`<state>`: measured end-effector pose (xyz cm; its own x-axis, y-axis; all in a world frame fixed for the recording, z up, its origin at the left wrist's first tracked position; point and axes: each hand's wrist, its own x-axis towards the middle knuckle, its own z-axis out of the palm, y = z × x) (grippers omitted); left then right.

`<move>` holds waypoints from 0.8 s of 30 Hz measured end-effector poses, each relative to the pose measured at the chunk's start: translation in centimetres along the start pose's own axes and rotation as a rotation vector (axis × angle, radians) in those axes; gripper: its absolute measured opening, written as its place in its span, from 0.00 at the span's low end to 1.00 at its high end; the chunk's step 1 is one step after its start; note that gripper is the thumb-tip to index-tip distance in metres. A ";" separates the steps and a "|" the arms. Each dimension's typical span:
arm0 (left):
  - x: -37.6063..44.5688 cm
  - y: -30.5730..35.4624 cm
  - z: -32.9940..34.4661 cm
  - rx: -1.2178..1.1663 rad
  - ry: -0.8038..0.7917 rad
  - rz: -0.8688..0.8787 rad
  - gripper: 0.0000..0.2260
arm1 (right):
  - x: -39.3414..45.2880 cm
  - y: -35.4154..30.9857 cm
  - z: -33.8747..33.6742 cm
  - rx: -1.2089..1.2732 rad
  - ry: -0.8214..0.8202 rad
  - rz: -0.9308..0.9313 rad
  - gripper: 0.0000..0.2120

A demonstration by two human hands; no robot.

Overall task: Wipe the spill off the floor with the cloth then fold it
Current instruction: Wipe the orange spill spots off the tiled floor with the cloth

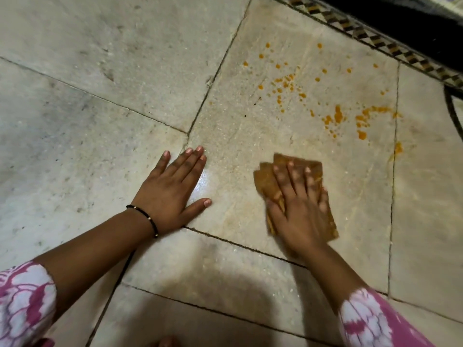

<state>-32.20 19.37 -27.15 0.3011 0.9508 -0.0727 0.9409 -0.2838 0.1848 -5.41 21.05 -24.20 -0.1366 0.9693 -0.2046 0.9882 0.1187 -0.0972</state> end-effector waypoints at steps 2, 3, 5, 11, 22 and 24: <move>0.0 0.0 -0.1 -0.009 0.006 0.001 0.36 | -3.6 2.2 0.1 -0.005 -0.046 0.077 0.34; 0.0 0.0 -0.1 -0.013 0.010 0.001 0.36 | -4.5 3.7 0.0 -0.003 -0.059 0.161 0.34; -0.1 0.0 -0.1 -0.021 0.012 -0.004 0.36 | -4.0 6.0 -0.6 0.040 -0.044 0.330 0.33; -0.1 -0.1 0.0 -0.022 0.015 -0.006 0.36 | 7.9 5.1 -2.7 0.170 0.041 0.496 0.28; -0.1 -0.1 0.2 -0.042 0.035 0.005 0.36 | -3.4 2.5 -0.6 -0.029 0.005 -0.012 0.32; -0.3 -0.1 0.2 -0.087 0.073 -0.020 0.38 | -5.6 3.4 -0.2 0.030 0.021 0.229 0.33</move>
<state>-32.38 19.12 -27.37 0.2674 0.9636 -0.0063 0.9286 -0.2560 0.2688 -1.31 16.08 -23.18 0.0931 0.9745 -0.2042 0.9906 -0.1114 -0.0799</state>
